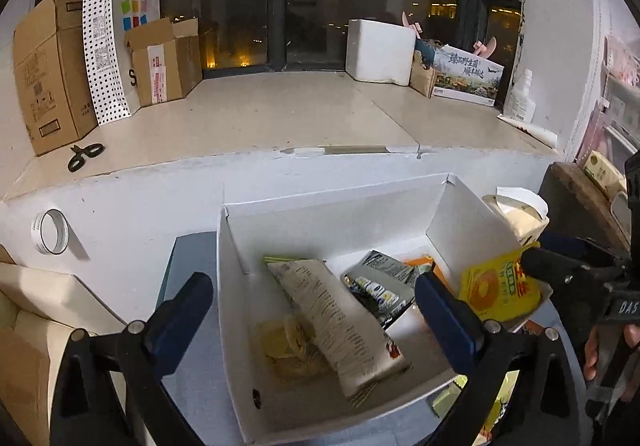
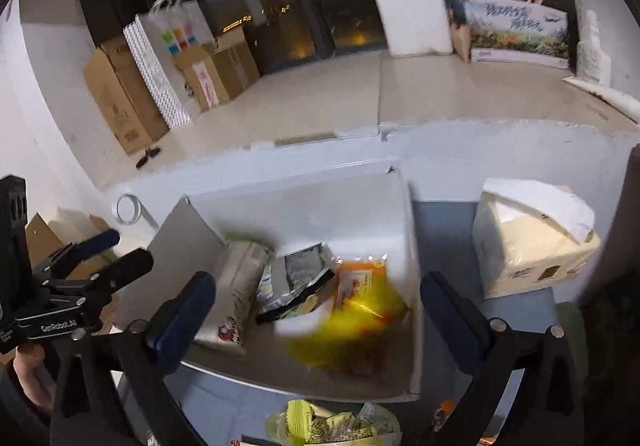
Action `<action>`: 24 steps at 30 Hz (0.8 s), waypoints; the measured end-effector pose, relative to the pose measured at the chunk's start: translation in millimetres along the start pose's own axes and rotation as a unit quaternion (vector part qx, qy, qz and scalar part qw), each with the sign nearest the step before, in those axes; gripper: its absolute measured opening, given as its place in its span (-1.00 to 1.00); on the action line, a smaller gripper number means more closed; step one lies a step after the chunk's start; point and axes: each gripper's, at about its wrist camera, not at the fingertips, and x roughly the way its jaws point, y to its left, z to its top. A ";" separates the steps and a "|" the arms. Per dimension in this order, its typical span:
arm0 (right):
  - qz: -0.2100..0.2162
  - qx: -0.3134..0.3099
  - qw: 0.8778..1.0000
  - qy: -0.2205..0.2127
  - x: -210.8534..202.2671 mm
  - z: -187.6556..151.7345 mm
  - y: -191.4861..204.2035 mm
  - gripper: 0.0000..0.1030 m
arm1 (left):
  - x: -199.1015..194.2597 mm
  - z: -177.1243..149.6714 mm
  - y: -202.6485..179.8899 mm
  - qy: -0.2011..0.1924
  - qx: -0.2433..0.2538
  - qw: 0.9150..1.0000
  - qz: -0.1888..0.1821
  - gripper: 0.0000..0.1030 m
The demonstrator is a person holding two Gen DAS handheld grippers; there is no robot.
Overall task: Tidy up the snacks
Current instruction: 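Carry the jelly cup and yellow bag into the white box and release, then move the right gripper back over the remaining snack pile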
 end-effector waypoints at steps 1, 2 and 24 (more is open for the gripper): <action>0.002 0.003 1.000 0.002 -1.5 -0.2 -1.4 1.00 | -1.7 -0.7 -1.2 -0.001 0.003 1.000 0.001 1.00; 0.006 0.005 1.000 0.004 -4.1 -1.0 -2.1 1.00 | -3.4 -1.4 -2.1 -0.002 0.006 1.000 0.001 1.00; 0.077 -0.055 0.994 -0.054 -150.9 -87.5 27.0 1.00 | -175.5 -96.4 -35.9 -0.015 0.061 0.993 -0.098 1.00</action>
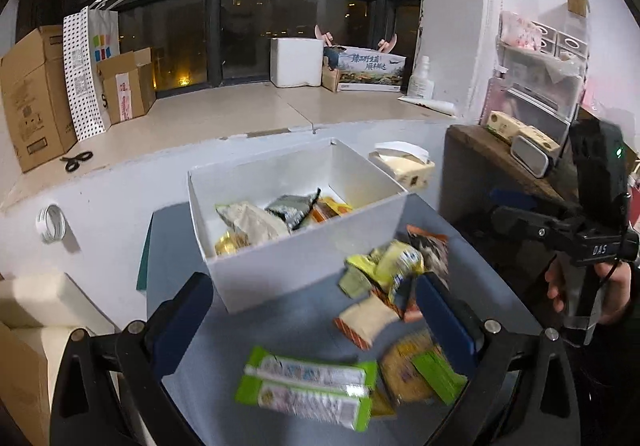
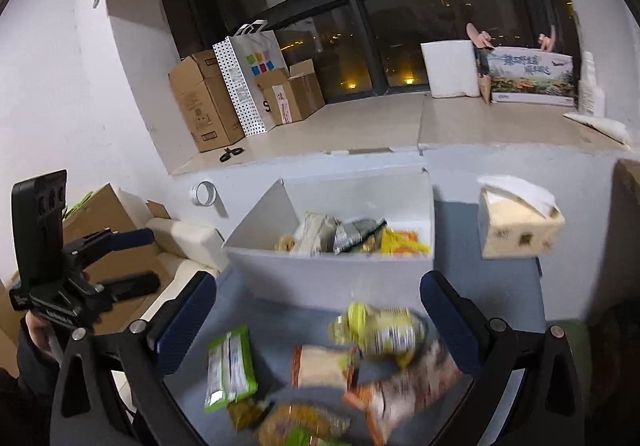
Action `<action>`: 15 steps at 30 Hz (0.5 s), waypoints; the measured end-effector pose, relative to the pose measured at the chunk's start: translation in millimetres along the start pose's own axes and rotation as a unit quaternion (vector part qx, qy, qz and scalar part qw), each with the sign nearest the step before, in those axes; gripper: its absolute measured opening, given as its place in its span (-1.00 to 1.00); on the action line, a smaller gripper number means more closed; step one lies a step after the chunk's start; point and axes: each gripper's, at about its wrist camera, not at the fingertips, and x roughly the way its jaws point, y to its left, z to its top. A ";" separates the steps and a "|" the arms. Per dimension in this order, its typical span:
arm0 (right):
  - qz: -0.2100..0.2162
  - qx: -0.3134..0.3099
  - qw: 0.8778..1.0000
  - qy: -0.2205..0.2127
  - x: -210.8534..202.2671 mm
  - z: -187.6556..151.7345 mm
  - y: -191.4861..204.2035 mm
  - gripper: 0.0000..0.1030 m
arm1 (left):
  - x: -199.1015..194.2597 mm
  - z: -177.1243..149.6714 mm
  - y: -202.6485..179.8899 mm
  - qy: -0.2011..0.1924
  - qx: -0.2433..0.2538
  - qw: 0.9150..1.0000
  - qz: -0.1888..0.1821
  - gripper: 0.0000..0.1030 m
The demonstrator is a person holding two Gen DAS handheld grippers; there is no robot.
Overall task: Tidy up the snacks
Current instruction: 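Move the right gripper back over the remaining snack pile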
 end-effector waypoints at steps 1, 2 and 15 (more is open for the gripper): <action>-0.002 0.006 1.000 0.004 -4.4 -7.0 -1.0 1.00 | -4.0 -6.7 -0.2 0.000 -0.006 1.000 0.000 1.00; -0.002 0.021 1.000 0.008 -9.6 -16.6 -4.1 1.00 | -6.4 -12.2 0.1 0.002 -0.013 1.000 -0.005 1.00; -0.059 0.116 0.988 0.087 13.9 -111.6 -38.6 1.00 | -7.2 -53.8 -11.1 0.005 -0.039 0.999 -0.010 1.00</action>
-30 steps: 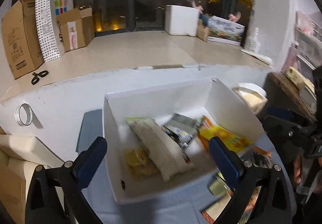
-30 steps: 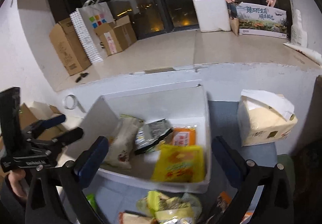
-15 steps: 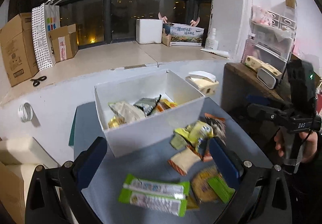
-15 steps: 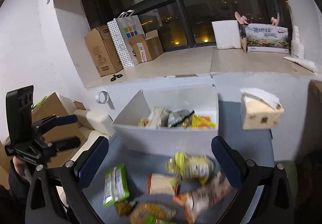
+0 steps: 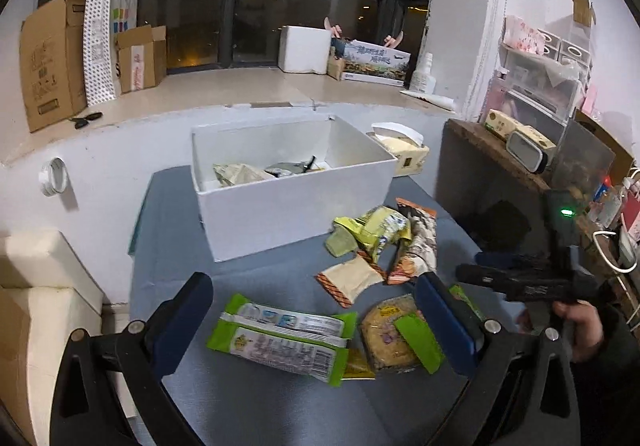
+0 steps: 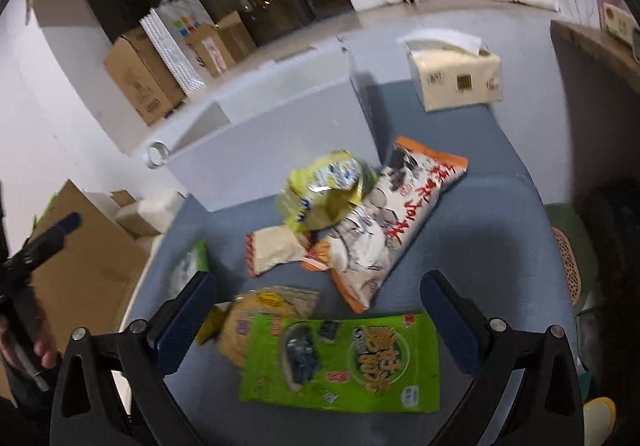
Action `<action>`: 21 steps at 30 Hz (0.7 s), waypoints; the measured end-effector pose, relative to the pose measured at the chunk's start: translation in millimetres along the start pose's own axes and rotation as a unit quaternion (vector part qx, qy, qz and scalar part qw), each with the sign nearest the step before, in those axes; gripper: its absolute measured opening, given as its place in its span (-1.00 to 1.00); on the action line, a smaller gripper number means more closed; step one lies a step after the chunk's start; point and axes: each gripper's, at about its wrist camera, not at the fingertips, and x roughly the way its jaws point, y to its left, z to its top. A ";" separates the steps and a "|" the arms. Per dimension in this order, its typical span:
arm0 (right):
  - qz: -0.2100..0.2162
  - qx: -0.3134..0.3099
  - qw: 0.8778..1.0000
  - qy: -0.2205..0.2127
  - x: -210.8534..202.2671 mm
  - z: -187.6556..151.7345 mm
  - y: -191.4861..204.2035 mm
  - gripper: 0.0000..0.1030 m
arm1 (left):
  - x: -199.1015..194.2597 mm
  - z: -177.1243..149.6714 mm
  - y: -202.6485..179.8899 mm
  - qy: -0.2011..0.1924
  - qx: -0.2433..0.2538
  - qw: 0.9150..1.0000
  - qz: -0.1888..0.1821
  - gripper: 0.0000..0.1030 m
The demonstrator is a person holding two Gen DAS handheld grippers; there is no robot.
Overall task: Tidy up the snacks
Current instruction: 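Move the right gripper back over the remaining snack pile, then grasp the white peanut snack bag with orange trim with the right gripper and lift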
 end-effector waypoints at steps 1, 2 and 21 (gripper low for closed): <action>-0.003 0.003 1.000 0.009 7.3 1.7 -3.4 1.00 | 1.7 -0.6 -0.3 0.002 -0.002 1.000 -0.003 1.00; -0.005 0.008 1.000 0.014 13.0 3.2 -7.0 1.00 | 3.4 -1.0 -0.4 0.005 -0.002 1.000 -0.005 1.00; -0.103 0.004 0.993 0.060 94.3 48.1 -31.3 -0.23 | 15.1 -11.8 5.7 0.026 -0.022 0.999 0.001 1.00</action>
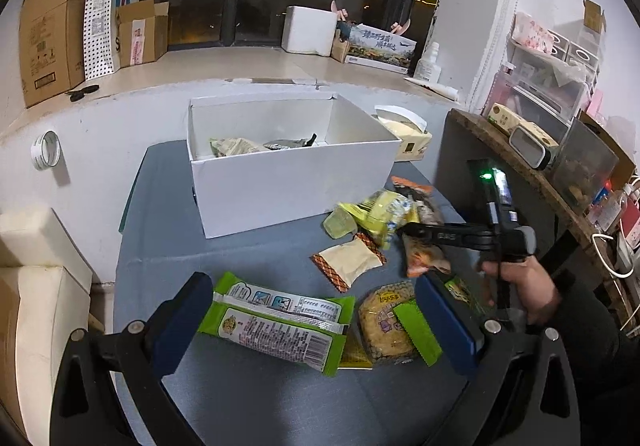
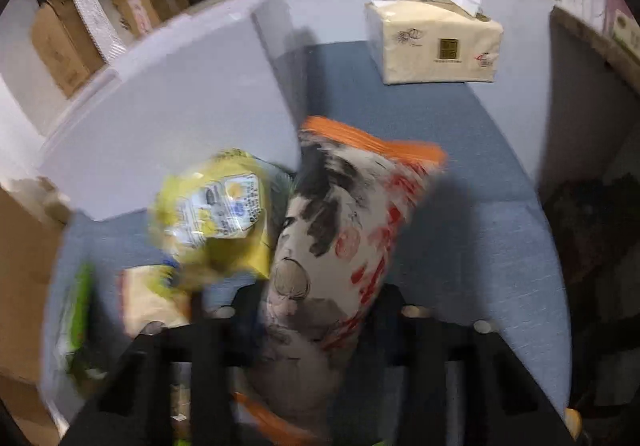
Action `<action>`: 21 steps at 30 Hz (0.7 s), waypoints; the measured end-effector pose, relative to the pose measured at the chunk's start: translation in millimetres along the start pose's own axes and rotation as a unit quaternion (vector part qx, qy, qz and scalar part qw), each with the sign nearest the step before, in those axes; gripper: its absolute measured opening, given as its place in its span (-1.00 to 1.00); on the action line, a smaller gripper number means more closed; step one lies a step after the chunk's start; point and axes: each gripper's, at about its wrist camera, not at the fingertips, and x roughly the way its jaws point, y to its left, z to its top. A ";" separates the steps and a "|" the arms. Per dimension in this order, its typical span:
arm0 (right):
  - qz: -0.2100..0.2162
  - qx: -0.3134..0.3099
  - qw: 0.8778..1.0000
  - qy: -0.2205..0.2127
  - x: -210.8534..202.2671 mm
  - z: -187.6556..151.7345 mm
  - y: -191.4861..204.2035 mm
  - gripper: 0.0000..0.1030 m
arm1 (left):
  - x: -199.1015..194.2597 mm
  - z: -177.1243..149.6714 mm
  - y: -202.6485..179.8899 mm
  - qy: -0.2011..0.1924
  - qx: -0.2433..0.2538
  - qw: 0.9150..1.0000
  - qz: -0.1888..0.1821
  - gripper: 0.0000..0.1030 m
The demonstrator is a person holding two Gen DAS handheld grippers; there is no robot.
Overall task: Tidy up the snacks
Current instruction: 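Grasp the white peanut snack bag with orange trim with the right gripper and lift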
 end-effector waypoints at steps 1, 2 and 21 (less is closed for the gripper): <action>0.001 0.000 1.000 -0.001 -4.5 -1.1 -1.2 -0.26 | 0.0 -0.5 0.1 0.000 0.001 1.000 0.002 1.00; 0.001 -0.001 1.000 -0.004 -8.7 -2.8 -2.7 -0.27 | 0.1 -1.1 0.6 0.000 0.002 1.000 0.003 1.00; -0.003 -0.024 0.996 -0.085 -81.8 2.9 -12.7 -0.26 | 24.4 -15.3 7.0 0.037 -0.033 0.999 0.001 1.00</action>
